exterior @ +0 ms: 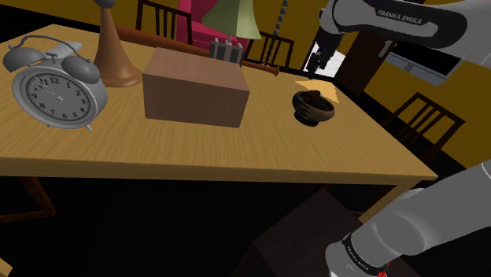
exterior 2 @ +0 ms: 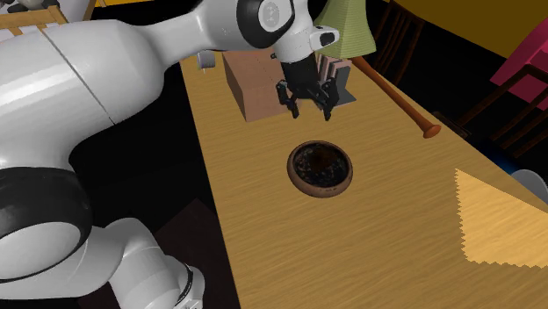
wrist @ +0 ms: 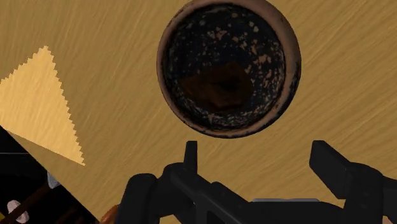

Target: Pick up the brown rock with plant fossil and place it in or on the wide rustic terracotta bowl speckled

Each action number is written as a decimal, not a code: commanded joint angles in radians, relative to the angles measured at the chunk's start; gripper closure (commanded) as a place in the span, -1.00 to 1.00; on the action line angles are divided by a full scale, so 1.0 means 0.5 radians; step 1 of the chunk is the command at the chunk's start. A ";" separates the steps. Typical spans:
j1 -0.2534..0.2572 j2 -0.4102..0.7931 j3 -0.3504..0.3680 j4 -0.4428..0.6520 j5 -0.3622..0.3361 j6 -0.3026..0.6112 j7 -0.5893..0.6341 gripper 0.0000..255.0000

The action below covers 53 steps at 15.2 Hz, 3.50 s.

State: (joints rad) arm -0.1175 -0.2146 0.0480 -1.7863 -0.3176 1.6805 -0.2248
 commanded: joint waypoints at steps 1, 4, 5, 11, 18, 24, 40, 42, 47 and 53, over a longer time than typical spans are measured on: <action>-0.050 -0.149 0.163 -0.402 -0.349 0.332 0.860 -1.00; -0.078 -0.145 0.180 -0.471 -0.401 0.403 0.964 -1.00; -0.082 -0.140 0.173 -0.490 -0.406 0.429 0.966 -1.00; -0.104 -0.116 0.141 -0.570 -0.432 0.544 0.978 -1.00; -0.104 -0.116 0.141 -0.570 -0.432 0.544 0.978 1.00; -0.104 -0.116 0.141 -0.570 -0.432 0.544 0.978 1.00; -0.059 -0.466 -0.532 -1.290 0.640 1.783 1.198 -1.00; -0.056 -0.452 -0.535 -1.292 0.644 1.799 1.196 -1.00; -0.056 -0.452 -0.535 -1.291 0.644 1.799 1.196 -1.00; -0.056 -0.452 -0.535 -1.292 0.644 1.799 1.195 1.00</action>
State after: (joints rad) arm -0.1453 -0.4410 -0.2193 -2.4319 0.0045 2.5803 0.3729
